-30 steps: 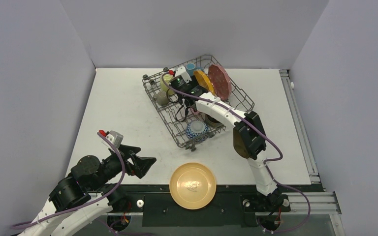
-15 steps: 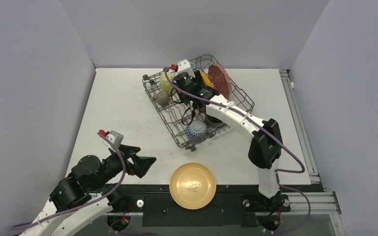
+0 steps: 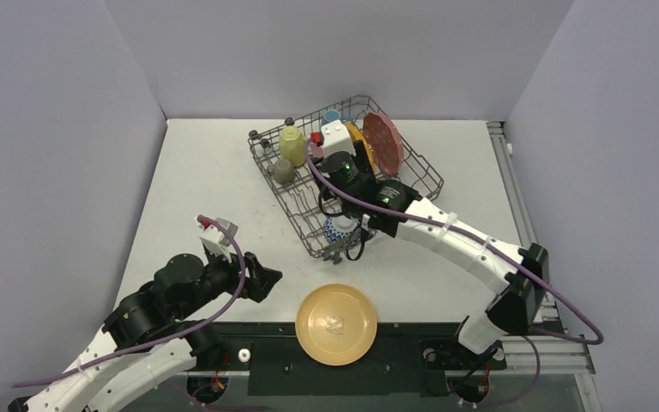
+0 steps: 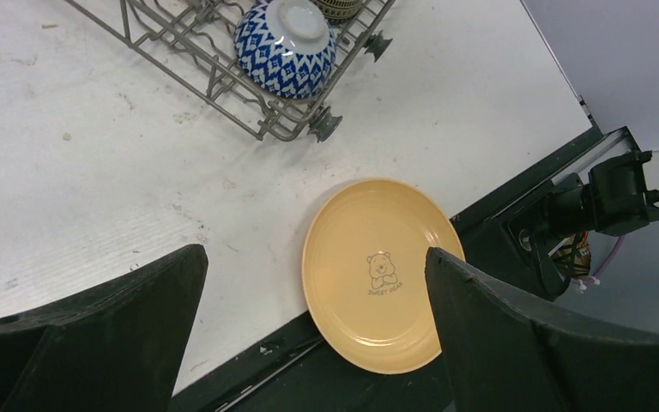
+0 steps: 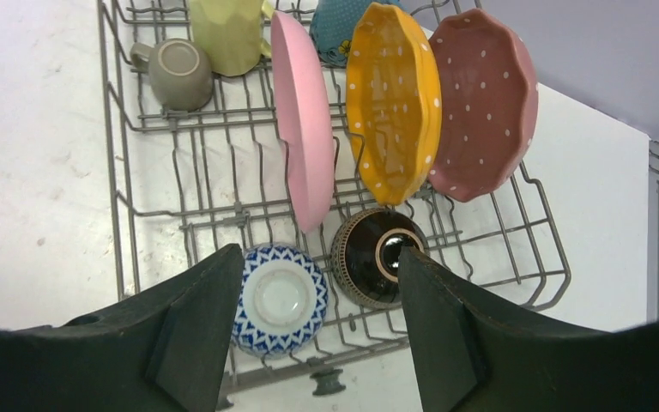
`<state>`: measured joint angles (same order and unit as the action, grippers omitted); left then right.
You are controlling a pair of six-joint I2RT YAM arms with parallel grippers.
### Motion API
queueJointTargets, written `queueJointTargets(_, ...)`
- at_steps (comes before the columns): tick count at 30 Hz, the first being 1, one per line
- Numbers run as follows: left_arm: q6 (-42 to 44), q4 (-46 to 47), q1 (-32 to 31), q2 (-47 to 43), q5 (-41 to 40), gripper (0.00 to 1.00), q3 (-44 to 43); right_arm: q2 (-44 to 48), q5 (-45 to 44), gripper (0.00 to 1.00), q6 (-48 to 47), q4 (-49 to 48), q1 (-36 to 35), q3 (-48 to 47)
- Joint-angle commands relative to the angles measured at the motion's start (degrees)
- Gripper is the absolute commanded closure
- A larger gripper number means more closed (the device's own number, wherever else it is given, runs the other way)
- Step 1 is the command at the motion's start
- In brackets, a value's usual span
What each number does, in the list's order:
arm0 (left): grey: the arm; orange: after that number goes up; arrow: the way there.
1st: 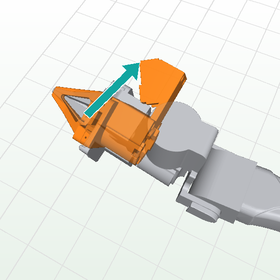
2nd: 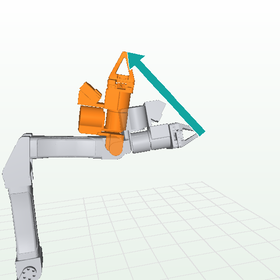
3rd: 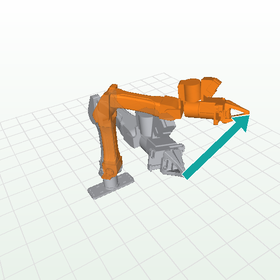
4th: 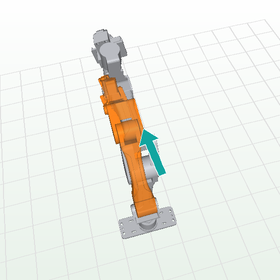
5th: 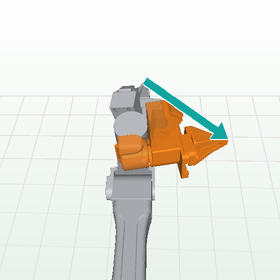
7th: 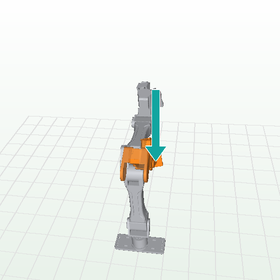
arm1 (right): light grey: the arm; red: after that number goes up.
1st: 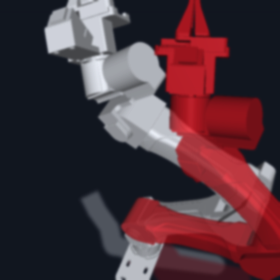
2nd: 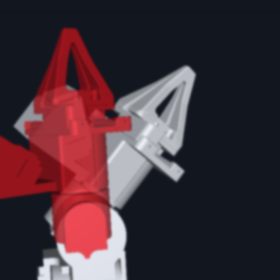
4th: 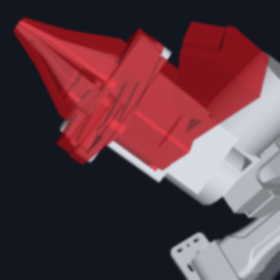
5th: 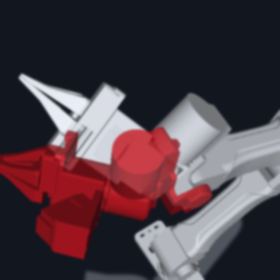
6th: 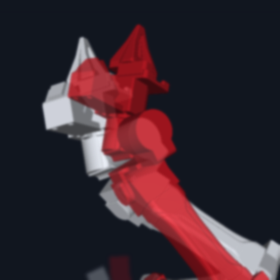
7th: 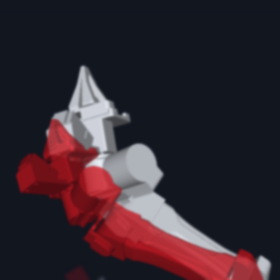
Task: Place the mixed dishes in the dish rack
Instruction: Insert the plate into the dish rack, then pick up the plate from the corner of the board.
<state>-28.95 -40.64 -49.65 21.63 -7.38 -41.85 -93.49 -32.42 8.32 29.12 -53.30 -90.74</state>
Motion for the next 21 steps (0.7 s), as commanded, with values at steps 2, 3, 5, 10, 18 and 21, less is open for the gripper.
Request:
queueJointTargets(2,-5.4,-1.97,0.39,4.51,-0.88,0.04,-3.66,11.38,-2.51,0.38,3.7,-2.04,-2.45,6.97)
queueJointTargets(3,-5.81,-1.98,0.33,6.09,0.57,0.04,-3.67,12.62,-2.3,0.38,4.24,-2.22,-2.54,9.46)
queueJointTargets(5,-7.24,-1.84,0.35,8.51,2.24,0.04,-3.23,18.16,-1.8,0.38,5.94,-3.22,-2.55,13.4)
queueJointTargets(10,-12.08,0.82,0.26,11.12,5.7,0.04,-0.24,25.88,1.66,0.37,10.08,-3.89,-2.43,20.8)
queueJointTargets(18,-19.44,4.02,0.1,12.77,9.47,0.04,7.58,34.31,6.94,0.37,14.36,0.26,-2.38,28.52)
queueJointTargets(21,-22.19,5.09,-0.09,12.47,10.19,0.04,10.18,38.07,8.22,0.37,16.02,0.63,-2.37,31.74)
